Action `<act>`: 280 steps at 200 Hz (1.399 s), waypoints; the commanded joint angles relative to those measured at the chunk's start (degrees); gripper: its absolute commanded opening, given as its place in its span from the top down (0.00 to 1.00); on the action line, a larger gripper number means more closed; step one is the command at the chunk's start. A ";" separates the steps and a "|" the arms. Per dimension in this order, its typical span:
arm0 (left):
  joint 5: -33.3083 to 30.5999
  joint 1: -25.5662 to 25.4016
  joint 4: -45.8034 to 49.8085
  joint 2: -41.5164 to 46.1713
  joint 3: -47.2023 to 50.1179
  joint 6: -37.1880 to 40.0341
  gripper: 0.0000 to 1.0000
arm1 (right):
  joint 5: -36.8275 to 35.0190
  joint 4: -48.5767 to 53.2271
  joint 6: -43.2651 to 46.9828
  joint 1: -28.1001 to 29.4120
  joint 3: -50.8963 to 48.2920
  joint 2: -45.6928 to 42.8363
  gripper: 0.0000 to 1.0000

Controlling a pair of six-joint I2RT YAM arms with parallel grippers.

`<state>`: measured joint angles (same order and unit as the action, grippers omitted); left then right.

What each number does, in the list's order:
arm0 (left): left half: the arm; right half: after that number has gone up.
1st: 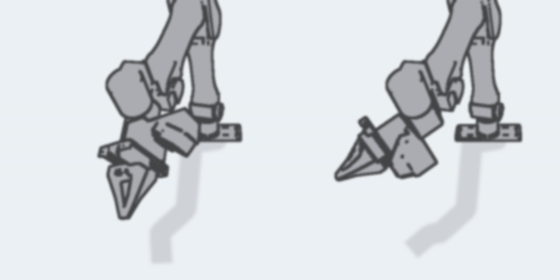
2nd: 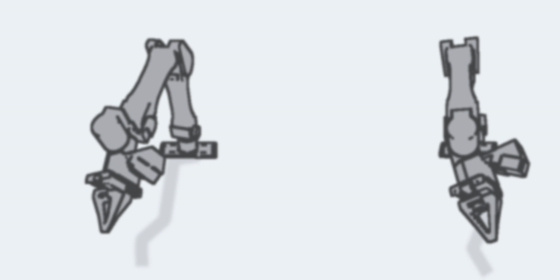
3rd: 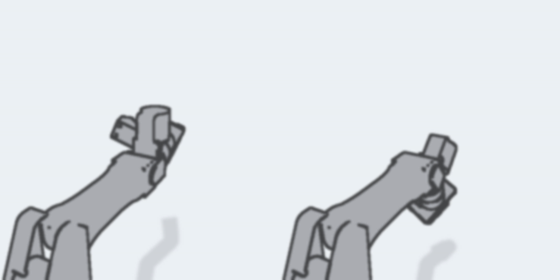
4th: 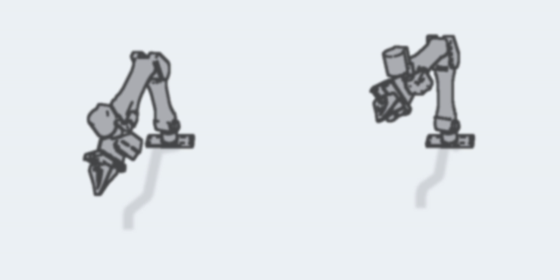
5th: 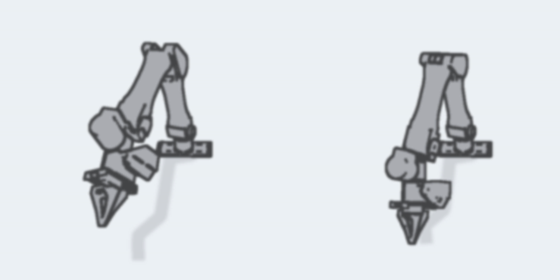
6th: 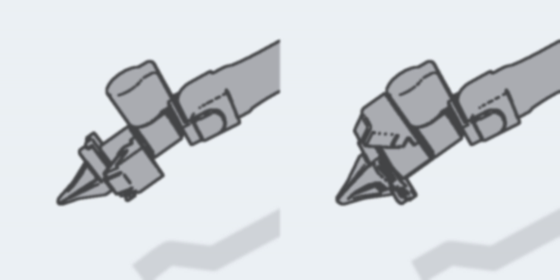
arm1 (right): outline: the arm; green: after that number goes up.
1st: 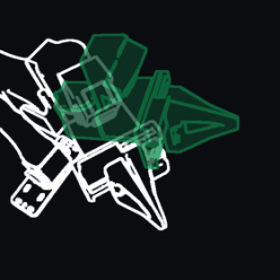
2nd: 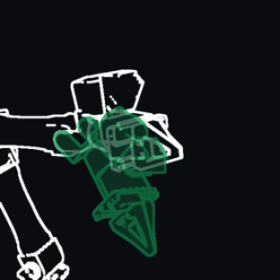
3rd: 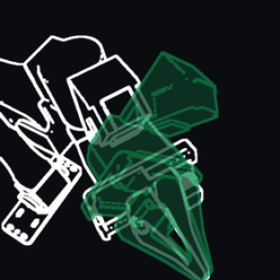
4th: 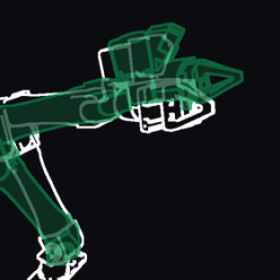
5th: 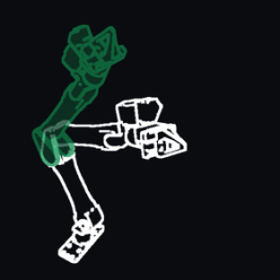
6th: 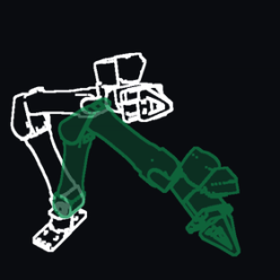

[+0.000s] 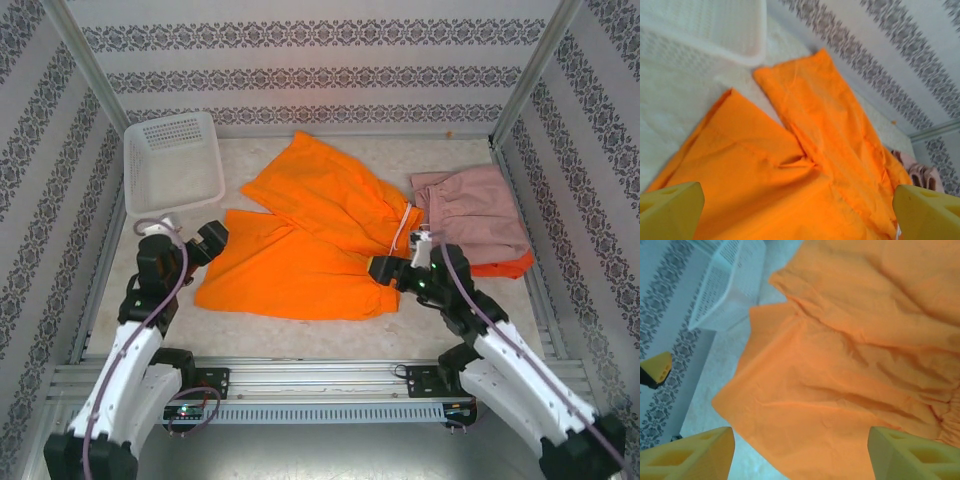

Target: Fold and stack the shorts

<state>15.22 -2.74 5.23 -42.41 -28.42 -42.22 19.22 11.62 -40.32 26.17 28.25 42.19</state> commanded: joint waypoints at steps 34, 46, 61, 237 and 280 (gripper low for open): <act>5.18 -3.89 -13.03 -16.24 0.68 -1.37 0.01 | -0.58 1.11 2.11 9.95 11.96 24.45 0.21; 4.15 -4.57 -13.99 -17.97 1.60 -1.34 0.01 | -0.94 0.84 1.27 11.24 12.25 27.96 0.21; 2.99 -4.99 -14.85 -19.36 3.10 -1.30 0.01 | -1.00 0.47 0.11 11.86 11.79 31.41 0.20; -9.34 -5.17 1.01 -19.85 -15.12 12.66 0.00 | -12.55 17.08 8.76 7.05 10.25 39.95 0.19; -2.52 -5.41 -1.16 -33.93 -29.39 12.22 0.00 | -19.82 24.44 12.80 6.72 14.24 40.56 0.17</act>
<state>9.28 -7.51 2.20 -68.66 -52.95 -32.03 6.50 28.08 -31.33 33.69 40.21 81.43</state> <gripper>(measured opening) 0.999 0.826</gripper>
